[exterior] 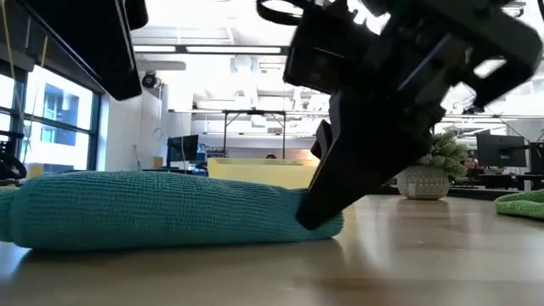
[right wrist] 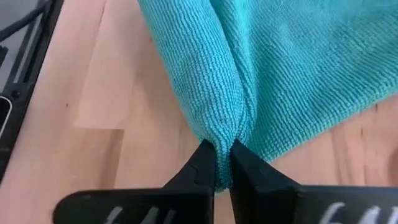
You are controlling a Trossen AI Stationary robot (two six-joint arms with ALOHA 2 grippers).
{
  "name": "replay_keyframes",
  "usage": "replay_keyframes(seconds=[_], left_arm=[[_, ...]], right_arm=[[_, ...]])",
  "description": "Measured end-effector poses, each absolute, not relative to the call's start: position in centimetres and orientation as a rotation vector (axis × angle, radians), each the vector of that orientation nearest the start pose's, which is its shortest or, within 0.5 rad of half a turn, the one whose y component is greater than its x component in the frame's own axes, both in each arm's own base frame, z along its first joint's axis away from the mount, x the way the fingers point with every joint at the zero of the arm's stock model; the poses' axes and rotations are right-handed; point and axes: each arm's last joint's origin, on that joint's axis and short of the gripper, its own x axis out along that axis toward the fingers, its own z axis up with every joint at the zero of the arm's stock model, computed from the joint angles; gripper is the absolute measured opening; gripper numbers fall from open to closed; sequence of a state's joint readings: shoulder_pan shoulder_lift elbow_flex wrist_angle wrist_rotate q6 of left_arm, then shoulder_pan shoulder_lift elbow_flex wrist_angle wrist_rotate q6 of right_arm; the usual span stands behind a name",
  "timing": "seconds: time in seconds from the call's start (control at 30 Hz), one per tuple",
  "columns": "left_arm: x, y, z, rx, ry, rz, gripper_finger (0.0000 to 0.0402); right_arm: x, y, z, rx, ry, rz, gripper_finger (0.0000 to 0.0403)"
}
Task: Roll microfiber towels into tight, uniform cylinder then place into a basket
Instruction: Roll the blue microfiber cloth
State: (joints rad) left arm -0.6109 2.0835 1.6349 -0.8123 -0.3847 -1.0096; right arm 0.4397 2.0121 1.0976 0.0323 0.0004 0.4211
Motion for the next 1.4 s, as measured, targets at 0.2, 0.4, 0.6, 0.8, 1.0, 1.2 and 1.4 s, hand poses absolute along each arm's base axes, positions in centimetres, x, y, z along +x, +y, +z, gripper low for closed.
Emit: replay_keyframes(seconds=[0.2,0.4,0.6,0.8,1.0,1.2,1.4], left_arm=[[35.4,-23.9,18.0,-0.296,1.096,0.349,0.0141],[35.5,-24.0,16.3,-0.218,1.140,0.348,0.0193],[35.7,-24.1,14.4,-0.151,1.165,0.358,0.0200],[35.4,-24.7,13.7,-0.172,1.157,0.384,0.0172],[35.0,-25.3,13.8,-0.177,1.131,0.407,0.0081],[33.9,-26.0,13.1,-0.252,1.082,0.468,0.0011],[32.4,-27.3,12.9,-0.340,1.031,0.493,0.0012]], right_arm=[[36.3,16.8,12.2,0.271,1.014,0.297,0.0001],[36.3,16.8,12.3,0.275,1.012,0.290,0.0001],[36.3,16.8,12.3,0.274,1.007,0.288,0.0001],[36.4,16.8,12.4,0.265,1.000,0.289,0.0007],[36.4,16.9,12.4,0.218,0.985,0.315,0.0039],[36.4,16.8,12.8,0.163,0.971,0.347,0.0081],[35.8,16.6,14.9,0.033,0.926,0.411,0.0101]])
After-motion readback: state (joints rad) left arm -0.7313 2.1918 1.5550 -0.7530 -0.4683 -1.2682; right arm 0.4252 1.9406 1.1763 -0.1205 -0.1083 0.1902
